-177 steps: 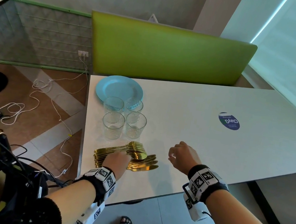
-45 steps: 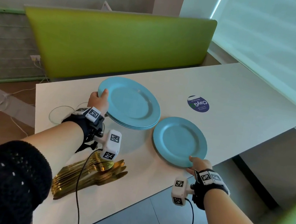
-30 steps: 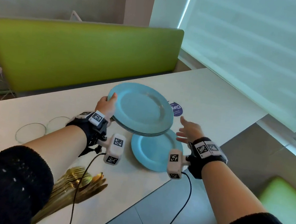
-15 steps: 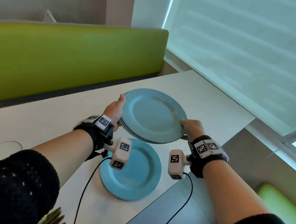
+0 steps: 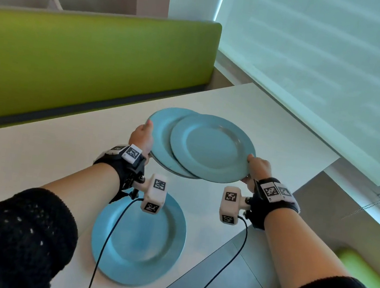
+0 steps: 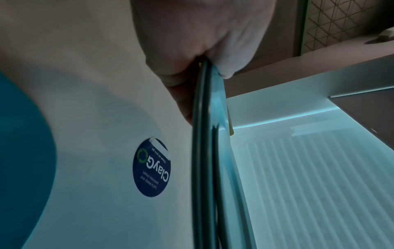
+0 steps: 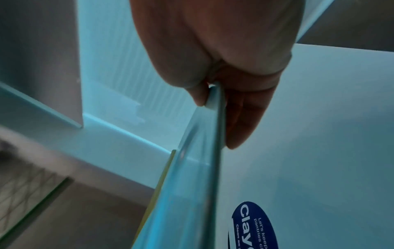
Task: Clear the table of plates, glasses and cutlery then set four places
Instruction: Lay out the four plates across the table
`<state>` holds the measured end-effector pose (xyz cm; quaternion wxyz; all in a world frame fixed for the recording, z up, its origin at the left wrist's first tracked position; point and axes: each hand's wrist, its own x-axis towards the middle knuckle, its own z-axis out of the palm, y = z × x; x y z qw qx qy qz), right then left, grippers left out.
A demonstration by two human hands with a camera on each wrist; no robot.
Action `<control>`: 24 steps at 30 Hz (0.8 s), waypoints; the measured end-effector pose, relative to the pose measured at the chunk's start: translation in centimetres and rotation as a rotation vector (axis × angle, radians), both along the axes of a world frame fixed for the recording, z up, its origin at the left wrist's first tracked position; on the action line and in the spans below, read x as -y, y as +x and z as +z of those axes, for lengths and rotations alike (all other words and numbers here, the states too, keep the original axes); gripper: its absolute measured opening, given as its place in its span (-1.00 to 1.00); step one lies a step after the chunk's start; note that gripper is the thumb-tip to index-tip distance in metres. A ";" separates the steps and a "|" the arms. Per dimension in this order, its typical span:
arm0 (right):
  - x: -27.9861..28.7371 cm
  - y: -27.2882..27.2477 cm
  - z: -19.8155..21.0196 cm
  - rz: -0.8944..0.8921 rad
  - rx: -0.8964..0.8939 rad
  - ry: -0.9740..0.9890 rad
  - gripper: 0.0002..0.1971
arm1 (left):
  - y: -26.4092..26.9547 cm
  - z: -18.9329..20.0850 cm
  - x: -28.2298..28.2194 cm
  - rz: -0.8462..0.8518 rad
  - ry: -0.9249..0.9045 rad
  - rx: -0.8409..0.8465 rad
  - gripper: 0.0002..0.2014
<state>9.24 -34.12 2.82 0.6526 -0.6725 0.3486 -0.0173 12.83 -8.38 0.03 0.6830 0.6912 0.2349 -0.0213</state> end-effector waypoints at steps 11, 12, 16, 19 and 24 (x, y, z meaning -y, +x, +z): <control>6.1 -1.0 -5.9 -0.238 -0.088 0.111 -0.63 | 1.6 1.0 -2.4 0.270 0.247 -0.023 -0.50; 6.3 -1.1 -6.5 -0.248 -0.097 0.111 -0.63 | 1.7 1.1 -2.5 0.276 0.255 -0.033 -0.50; 6.3 -1.8 -7.9 -0.270 -0.146 0.111 -0.61 | 1.6 1.0 -2.3 0.288 0.286 -0.050 -0.50; 6.6 -2.3 -8.6 -0.274 -0.186 0.115 -0.63 | 1.5 0.6 -2.0 0.275 0.294 -0.058 -0.50; 7.2 -2.8 -9.6 -0.266 -0.253 0.173 -0.58 | 1.4 -0.2 -1.6 0.288 0.256 -0.046 -0.50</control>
